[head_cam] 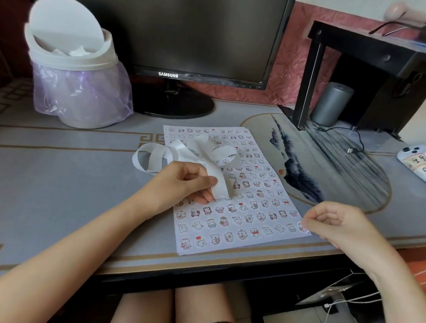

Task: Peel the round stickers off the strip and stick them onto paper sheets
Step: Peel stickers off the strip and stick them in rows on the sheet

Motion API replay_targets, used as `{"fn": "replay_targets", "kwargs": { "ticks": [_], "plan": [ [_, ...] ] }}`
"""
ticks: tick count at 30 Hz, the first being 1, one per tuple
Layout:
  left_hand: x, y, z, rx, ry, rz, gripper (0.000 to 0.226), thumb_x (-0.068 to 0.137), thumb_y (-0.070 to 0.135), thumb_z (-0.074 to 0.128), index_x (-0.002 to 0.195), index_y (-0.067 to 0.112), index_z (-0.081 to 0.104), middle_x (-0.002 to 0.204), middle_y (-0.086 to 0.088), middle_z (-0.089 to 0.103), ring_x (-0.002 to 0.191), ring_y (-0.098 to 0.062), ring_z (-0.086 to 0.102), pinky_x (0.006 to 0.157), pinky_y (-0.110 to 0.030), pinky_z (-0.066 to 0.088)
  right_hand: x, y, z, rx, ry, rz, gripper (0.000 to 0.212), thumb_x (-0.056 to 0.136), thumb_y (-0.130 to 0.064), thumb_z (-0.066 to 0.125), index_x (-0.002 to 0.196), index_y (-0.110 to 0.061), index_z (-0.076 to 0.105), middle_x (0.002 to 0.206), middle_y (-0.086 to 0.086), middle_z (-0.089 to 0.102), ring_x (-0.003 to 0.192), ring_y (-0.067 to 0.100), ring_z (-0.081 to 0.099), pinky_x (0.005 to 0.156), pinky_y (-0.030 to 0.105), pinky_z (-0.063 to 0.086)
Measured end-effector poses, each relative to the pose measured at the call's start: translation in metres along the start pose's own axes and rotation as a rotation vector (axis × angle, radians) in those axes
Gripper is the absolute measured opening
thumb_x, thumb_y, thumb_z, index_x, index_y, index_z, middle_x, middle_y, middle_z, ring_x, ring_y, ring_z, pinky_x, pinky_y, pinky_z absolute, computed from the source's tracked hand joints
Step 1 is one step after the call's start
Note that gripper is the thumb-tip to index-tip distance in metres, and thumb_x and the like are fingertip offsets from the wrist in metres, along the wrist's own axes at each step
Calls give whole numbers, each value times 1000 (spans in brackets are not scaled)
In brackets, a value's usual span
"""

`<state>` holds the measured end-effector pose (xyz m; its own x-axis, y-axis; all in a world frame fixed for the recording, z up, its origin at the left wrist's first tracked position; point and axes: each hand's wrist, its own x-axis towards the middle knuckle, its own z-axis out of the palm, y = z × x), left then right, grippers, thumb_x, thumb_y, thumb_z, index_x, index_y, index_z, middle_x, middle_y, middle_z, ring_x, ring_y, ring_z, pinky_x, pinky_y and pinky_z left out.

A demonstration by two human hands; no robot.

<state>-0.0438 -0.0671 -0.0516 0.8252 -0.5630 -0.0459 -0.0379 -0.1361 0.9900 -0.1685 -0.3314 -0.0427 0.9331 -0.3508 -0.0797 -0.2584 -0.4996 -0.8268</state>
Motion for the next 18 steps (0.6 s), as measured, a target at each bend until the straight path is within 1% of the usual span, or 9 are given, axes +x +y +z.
{"fn": "replay_targets", "kwargs": {
  "ticks": [5, 6, 9, 12, 14, 16, 18],
  "plan": [
    [-1, 1, 0, 8, 1, 6, 19, 91, 12, 60, 73, 5, 61, 68, -6, 72, 65, -13, 69, 67, -17, 55, 1, 2, 1, -21, 18, -16, 11, 77, -1, 73, 71, -8, 67, 64, 1, 64, 47, -6, 50, 42, 5, 34],
    [-1, 1, 0, 9, 2, 7, 19, 91, 12, 60, 73, 5, 61, 68, -6, 72, 64, -12, 69, 66, -16, 55, 1, 3, 1, -21, 20, -22, 12, 76, -1, 73, 71, -9, 67, 63, 0, 64, 49, -4, 52, 44, 5, 36],
    [0, 1, 1, 13, -2, 13, 19, 91, 11, 60, 73, 5, 61, 68, -6, 72, 64, -12, 69, 66, -16, 54, 2, 7, 1, -40, 31, -44, 14, 74, -1, 76, 70, -12, 69, 64, 0, 66, 61, 10, 57, 55, 11, 45],
    [0, 0, 0, 21, -3, 15, 19, 91, 11, 60, 73, 5, 62, 69, -7, 72, 64, -12, 69, 67, -16, 55, 3, 10, 1, -70, 35, -57, 12, 72, -5, 78, 70, -15, 70, 64, 1, 67, 63, 13, 56, 60, 17, 46],
    [0, -1, 0, 26, -2, 14, 19, 90, 12, 60, 73, 5, 62, 69, -7, 72, 66, -13, 69, 68, -17, 55, 3, 13, 0, -56, 45, -55, 14, 71, -7, 79, 74, -15, 69, 65, 2, 65, 63, 15, 54, 59, 18, 45],
    [0, -1, 0, 35, -1, 15, 19, 90, 12, 60, 73, 6, 62, 70, -7, 72, 66, -14, 69, 69, -17, 55, 4, 15, -1, -25, 65, -44, 23, 70, -7, 80, 82, -15, 63, 68, 5, 60, 62, 16, 49, 53, 12, 41],
    [0, -1, 0, 48, 0, 15, 19, 91, 12, 60, 72, 6, 62, 70, -7, 72, 66, -14, 69, 68, -16, 55, 6, 17, -2, -15, 77, -36, 28, 69, -6, 81, 86, -14, 60, 72, 7, 58, 63, 17, 48, 51, 10, 39]
  ]
}}
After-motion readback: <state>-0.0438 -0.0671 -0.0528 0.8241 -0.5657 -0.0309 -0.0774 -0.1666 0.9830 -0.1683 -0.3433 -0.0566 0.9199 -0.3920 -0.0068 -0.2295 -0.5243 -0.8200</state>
